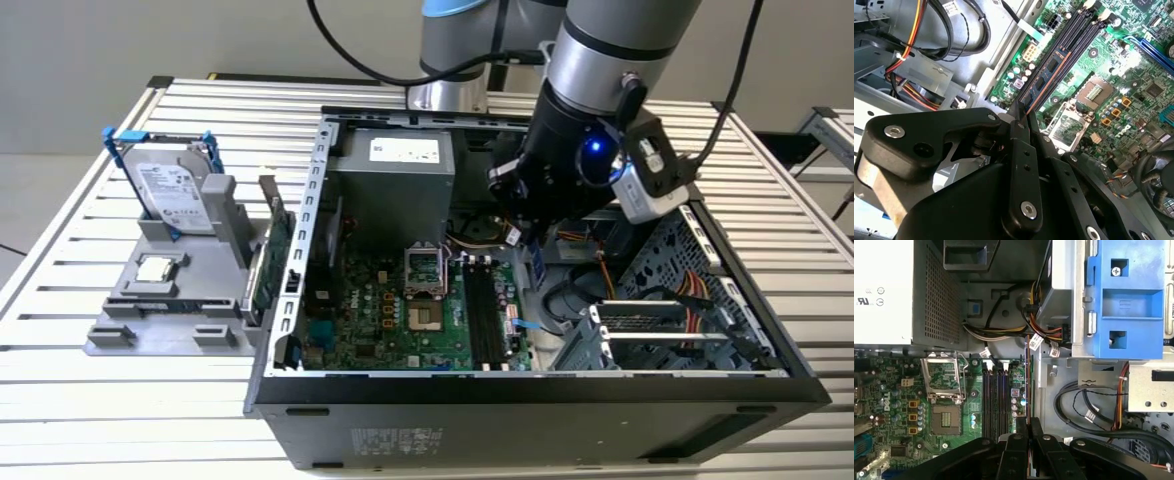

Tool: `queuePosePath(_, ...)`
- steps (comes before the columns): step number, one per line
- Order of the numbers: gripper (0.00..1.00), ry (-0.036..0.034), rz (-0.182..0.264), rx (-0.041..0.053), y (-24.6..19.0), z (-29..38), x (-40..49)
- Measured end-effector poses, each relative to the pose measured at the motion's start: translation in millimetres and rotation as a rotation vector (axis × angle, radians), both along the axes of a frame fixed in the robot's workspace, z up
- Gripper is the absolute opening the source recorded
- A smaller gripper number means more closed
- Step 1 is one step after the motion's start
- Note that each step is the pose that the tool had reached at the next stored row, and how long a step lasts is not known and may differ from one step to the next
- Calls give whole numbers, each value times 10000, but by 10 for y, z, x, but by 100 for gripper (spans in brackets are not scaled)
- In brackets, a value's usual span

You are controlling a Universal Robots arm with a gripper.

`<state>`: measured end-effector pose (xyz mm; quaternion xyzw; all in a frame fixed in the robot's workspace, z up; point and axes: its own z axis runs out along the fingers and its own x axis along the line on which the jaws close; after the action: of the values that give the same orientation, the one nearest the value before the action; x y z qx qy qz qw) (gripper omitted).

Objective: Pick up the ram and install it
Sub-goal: 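Insert the ram into the slot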

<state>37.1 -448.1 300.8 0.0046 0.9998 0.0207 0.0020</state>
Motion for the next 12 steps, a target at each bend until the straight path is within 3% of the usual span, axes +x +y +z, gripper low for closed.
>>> queuePosePath(12, 0, 0, -1, -7, 0, -15, 0)
